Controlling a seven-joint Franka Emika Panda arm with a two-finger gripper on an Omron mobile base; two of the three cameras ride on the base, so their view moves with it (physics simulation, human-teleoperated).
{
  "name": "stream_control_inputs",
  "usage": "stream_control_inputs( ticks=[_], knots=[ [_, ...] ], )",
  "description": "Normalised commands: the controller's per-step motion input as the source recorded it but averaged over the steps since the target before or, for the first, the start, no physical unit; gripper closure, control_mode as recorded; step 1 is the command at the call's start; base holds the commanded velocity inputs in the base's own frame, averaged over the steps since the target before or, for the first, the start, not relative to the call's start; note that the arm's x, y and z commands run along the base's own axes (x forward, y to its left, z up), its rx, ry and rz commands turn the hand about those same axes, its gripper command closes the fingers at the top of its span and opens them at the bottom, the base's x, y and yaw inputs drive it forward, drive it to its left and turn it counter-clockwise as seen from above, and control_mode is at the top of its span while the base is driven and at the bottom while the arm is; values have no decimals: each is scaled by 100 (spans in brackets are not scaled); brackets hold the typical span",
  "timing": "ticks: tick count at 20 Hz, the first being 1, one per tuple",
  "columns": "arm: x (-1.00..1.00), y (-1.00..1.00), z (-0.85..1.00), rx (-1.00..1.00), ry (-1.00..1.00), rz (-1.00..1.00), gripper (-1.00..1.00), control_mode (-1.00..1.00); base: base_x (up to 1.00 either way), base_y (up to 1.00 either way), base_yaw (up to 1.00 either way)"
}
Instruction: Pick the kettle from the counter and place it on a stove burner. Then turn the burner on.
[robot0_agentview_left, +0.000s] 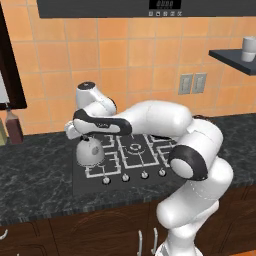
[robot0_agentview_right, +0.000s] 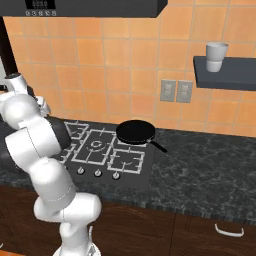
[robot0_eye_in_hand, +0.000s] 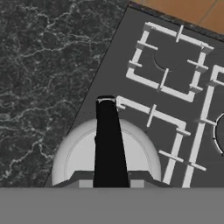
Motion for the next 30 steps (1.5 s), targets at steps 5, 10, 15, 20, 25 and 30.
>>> stream_control_inputs(
  ticks=[5, 10, 15, 20, 25, 30],
  knots=[
    [74, -32, 0, 2, 3, -5, 100, -100, 0, 0, 0],
    [53, -23, 0, 0, 0, -4, 100, -100, 0, 0, 0],
    [54, -18, 0, 0, 0, -3, 100, -100, 0, 0, 0],
    [44, 0, 0, 0, -8, -1, 100, -100, 0, 0, 0],
    [35, -13, 0, 0, -9, -4, 100, -100, 0, 0, 0],
    [30, -10, -13, 0, 0, -3, 100, -100, 0, 0, 0]
  ],
)
